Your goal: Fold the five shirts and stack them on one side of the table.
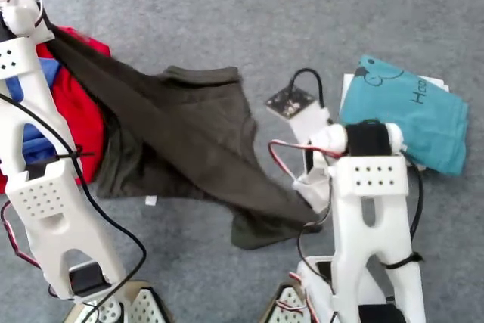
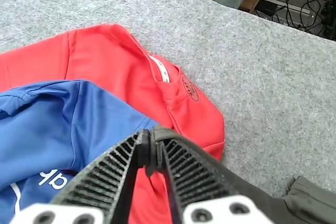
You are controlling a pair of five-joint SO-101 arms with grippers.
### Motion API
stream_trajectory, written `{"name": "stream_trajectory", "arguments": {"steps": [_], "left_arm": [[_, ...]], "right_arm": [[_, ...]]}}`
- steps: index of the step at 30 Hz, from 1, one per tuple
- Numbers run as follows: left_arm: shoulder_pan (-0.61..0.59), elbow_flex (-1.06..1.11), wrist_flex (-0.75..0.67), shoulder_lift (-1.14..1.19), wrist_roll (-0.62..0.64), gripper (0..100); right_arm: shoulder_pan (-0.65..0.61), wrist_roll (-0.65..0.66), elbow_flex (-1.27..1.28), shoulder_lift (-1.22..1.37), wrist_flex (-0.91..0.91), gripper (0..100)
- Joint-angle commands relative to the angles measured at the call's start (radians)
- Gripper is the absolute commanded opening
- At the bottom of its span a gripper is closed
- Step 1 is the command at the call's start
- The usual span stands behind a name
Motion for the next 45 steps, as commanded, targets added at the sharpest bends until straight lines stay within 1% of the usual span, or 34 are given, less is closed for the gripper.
{"name": "stream_trajectory", "arguments": {"steps": [1,3,5,8,11,15,16,18,20,22,27,28,31,33,37,39,45], "left_arm": [[0.007,-0.05,-0.025,-0.012,-0.008,3],[0.016,-0.05,-0.025,-0.012,-0.008,3],[0.025,-0.05,-0.02,-0.011,-0.008,3],[0.051,-0.042,-0.02,-0.011,-0.005,3],[0.059,-0.041,-0.018,-0.011,-0.005,3],[0.051,-0.041,-0.018,-0.011,-0.005,3],[0.051,-0.041,-0.018,-0.011,-0.006,3],[0.051,-0.041,-0.018,-0.011,-0.006,3],[0.051,-0.041,-0.018,-0.011,-0.006,3],[0.051,-0.041,-0.018,-0.011,-0.006,3],[0.042,-0.041,-0.02,-0.011,-0.005,3],[0.042,-0.041,-0.02,-0.011,-0.005,3],[0.042,-0.041,-0.02,-0.011,-0.005,3],[0.042,-0.041,-0.018,-0.011,-0.005,3],[0.036,-0.042,-0.018,-0.011,-0.006,3],[0.031,-0.045,-0.018,-0.011,-0.006,3],[0.03,-0.042,-0.018,-0.011,-0.008,3]], "right_arm": [[0.005,0.003,-0.13,-0.016,-0.003,34.7],[-0.041,-0.037,-0.18,0.027,-0.041,34.7],[-0.115,-0.109,-0.219,0.116,-0.08,34.7],[-0.241,-0.221,-0.252,0.308,-0.192,34.7],[-0.327,-0.321,-0.314,0.51,-0.304,34.7],[-0.336,-0.568,-0.455,0.743,-0.381,34.7],[-0.336,-0.603,-0.49,0.796,-0.385,34.6],[-0.338,-0.634,-0.556,0.898,-0.385,34.6],[-0.339,-0.644,-0.608,0.987,-0.379,34.3],[-0.334,-0.644,-0.645,1.064,-0.379,29.0],[-0.319,-0.637,-0.68,1.201,-0.377,2.0],[-0.319,-0.635,-0.682,1.211,-0.368,1.5],[-0.316,-0.635,-0.674,1.221,-0.324,4.9],[-0.315,-0.632,-0.676,1.219,-0.288,3.5],[-0.288,-0.578,-0.679,1.218,-0.221,1.5],[-0.256,-0.577,-0.677,1.218,-0.193,1.5],[-0.106,-0.471,-0.628,1.119,-0.161,1.5]]}}
